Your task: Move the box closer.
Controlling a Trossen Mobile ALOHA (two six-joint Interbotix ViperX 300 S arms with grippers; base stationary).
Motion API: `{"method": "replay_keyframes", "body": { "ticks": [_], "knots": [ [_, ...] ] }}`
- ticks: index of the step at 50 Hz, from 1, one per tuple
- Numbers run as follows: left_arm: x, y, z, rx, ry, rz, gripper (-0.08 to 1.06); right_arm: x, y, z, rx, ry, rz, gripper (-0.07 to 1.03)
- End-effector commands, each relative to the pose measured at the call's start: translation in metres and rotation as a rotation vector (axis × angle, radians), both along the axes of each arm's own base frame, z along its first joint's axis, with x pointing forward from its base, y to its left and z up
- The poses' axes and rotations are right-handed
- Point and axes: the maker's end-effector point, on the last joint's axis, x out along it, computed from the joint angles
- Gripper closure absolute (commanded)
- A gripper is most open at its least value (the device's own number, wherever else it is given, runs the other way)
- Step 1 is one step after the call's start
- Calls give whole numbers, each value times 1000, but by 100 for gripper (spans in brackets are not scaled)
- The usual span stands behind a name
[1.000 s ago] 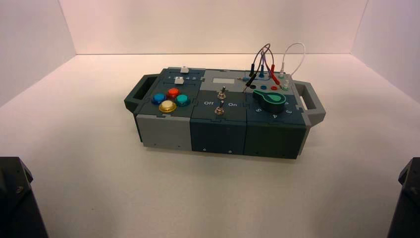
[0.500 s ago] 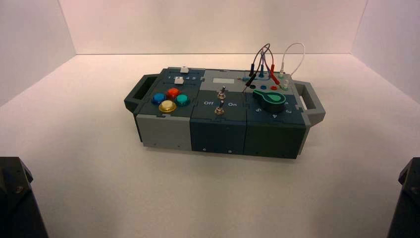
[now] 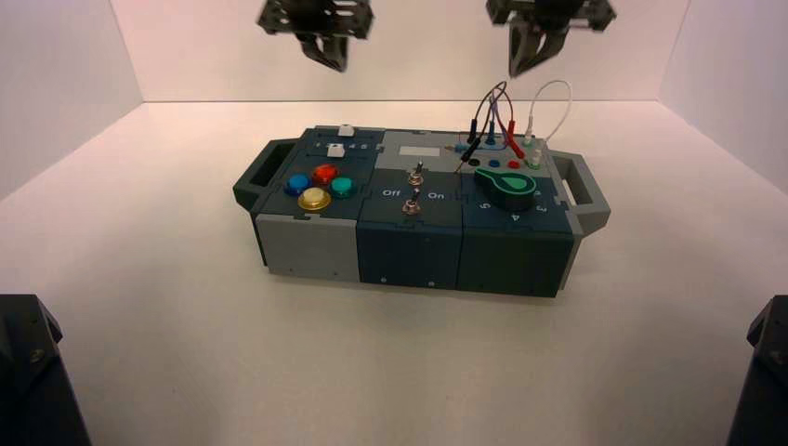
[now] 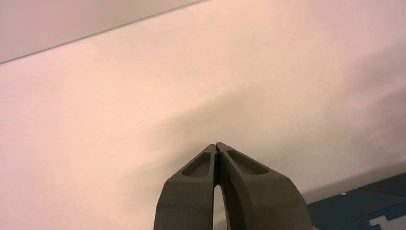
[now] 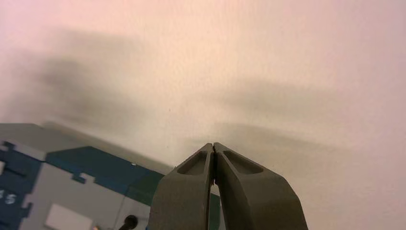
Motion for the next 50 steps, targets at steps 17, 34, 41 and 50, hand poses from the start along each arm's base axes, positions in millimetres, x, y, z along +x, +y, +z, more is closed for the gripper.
{"method": "replay_keyframes", "body": {
  "ticks": [17,34,41,50],
  "knots": [
    [-8,-23,-7,21,62,-43,101,2,18,-24,11,49,17,99],
    [-28,-24,-24,62,140,-68,101,-4,30,-30,16,68,36,99],
    [-37,-26,-35,84,179,-84,101,-5,31,-30,15,74,40,99],
    [-47,-21,-52,130,245,-109,101,-7,35,-33,15,83,48,99]
  ]
}}
